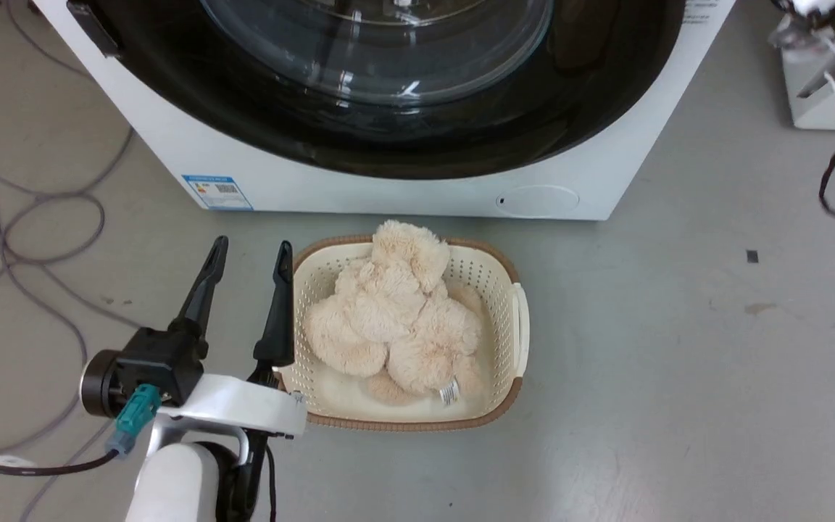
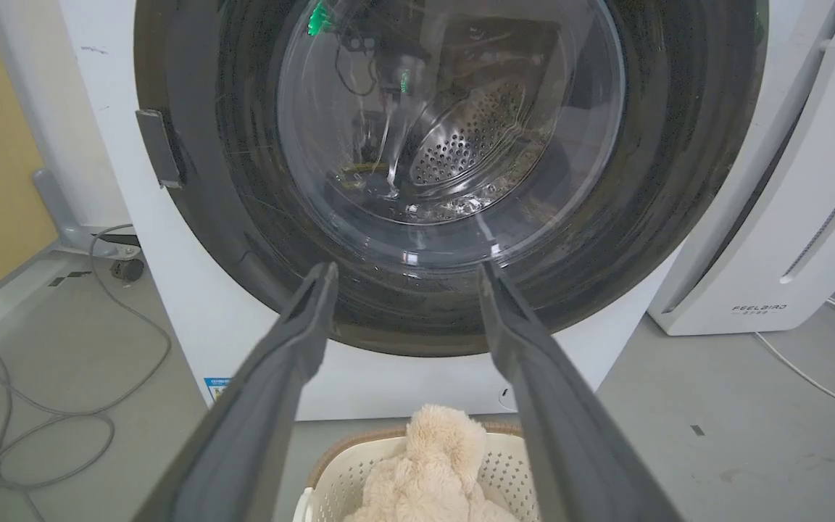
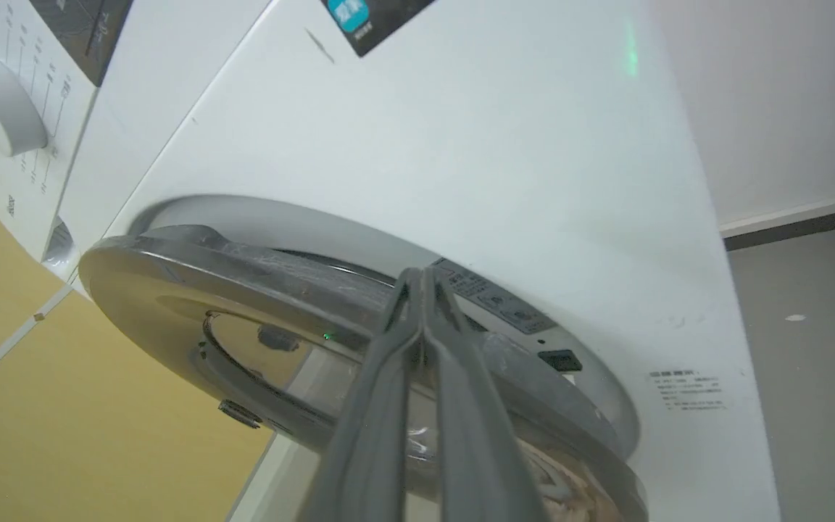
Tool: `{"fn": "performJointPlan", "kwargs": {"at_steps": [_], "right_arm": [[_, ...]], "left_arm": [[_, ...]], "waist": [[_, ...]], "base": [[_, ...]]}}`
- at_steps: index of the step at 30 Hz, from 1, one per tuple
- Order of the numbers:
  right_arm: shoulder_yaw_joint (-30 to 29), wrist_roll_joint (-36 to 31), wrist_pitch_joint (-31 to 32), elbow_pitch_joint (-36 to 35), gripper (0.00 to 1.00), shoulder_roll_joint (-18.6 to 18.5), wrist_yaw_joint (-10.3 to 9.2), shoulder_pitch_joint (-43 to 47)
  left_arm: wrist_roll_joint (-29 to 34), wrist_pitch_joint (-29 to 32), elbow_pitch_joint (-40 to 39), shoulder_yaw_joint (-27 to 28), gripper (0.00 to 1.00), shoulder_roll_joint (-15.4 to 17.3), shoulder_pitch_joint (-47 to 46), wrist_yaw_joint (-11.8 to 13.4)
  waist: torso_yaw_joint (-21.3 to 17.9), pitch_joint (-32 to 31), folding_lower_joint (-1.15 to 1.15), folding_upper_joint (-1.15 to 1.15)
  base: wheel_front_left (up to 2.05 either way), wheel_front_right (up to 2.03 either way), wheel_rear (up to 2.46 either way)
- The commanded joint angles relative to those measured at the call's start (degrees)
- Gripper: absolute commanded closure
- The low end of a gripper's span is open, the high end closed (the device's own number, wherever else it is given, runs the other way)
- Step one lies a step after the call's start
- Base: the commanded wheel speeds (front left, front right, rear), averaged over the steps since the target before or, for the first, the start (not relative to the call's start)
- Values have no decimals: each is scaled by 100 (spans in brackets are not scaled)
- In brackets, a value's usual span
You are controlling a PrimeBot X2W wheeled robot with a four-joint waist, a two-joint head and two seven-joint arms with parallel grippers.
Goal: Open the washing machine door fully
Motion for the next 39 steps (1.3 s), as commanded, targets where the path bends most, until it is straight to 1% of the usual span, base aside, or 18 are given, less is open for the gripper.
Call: {"fn": "performJointPlan", "kwargs": {"at_steps": [1, 10, 16, 24, 31, 35, 39], "right_arm": [[103, 40, 130, 177, 100, -60, 4, -301], [726, -175, 826, 1020, 100, -68, 4, -1362], [1047, -176, 1368, 1586, 100, -30, 4, -1964], [1283, 159, 2356, 2167, 100, 3, 4, -2566], [1309, 711, 3303, 2465, 100, -19, 4, -2927], [1288, 1005, 3672, 2560, 100, -48, 5, -3017], [1219, 1131, 3810, 2457, 100, -49, 5, -2740]], "left_arm": [[-59, -58, -18, -3, 0, 5, -127, -38], [-181, -166, -20, -42, 0, 6, -313, -99], [-278, -237, 0, -79, 0, 6, -409, -132], [-364, -334, 26, -151, 0, 6, -521, -150], [-421, -417, 70, -197, 0, 6, -598, -168], [-444, -459, 108, -237, 0, 6, -611, -169], [-420, -459, 177, -248, 0, 6, -546, -163]], "waist": [[20, 55, -1, 0], [104, 341, -1, 0], [146, 498, -1, 0], [177, 628, -1, 0], [192, 666, -1, 0], [201, 627, -1, 0], [198, 443, -1, 0]], "base": [[0, 0, 0], [0, 0, 0], [0, 0, 0], [0, 0, 0], [0, 0, 0], [0, 0, 0], [0, 0, 0]]}}
